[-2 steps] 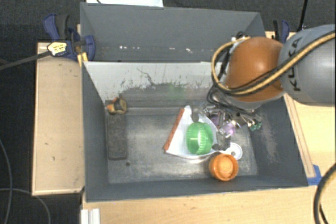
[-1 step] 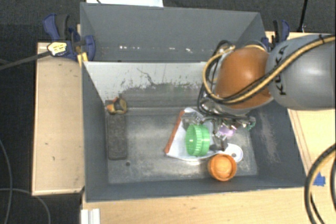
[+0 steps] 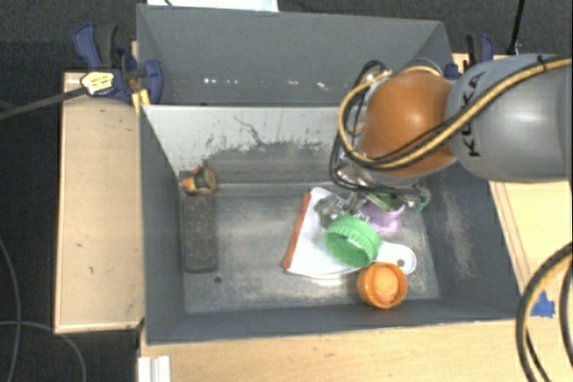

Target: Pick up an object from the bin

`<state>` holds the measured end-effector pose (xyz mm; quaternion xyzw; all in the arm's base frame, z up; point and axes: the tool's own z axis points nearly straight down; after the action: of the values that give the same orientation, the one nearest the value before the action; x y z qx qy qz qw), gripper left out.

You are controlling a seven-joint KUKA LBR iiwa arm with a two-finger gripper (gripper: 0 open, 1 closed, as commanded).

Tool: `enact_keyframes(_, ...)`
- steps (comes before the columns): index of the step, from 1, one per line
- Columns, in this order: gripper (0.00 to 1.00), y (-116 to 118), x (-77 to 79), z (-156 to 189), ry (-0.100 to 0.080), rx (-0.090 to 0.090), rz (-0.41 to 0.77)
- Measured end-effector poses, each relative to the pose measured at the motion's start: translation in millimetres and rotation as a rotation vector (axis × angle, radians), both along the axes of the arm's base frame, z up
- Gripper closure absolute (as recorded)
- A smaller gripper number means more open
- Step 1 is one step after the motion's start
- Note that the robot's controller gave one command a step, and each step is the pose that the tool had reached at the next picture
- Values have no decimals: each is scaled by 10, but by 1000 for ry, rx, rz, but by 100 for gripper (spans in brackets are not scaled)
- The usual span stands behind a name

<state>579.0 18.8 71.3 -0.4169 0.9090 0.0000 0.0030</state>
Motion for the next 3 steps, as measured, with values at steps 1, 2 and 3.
enact_keyframes(1, 100, 0, 0, 0, 0, 0, 0)
enact_keyframes(2, 100, 1, -17, 42, 5, 0, -1)
enact_keyframes(3, 100, 1, -30, 245, 12, -1, -2)
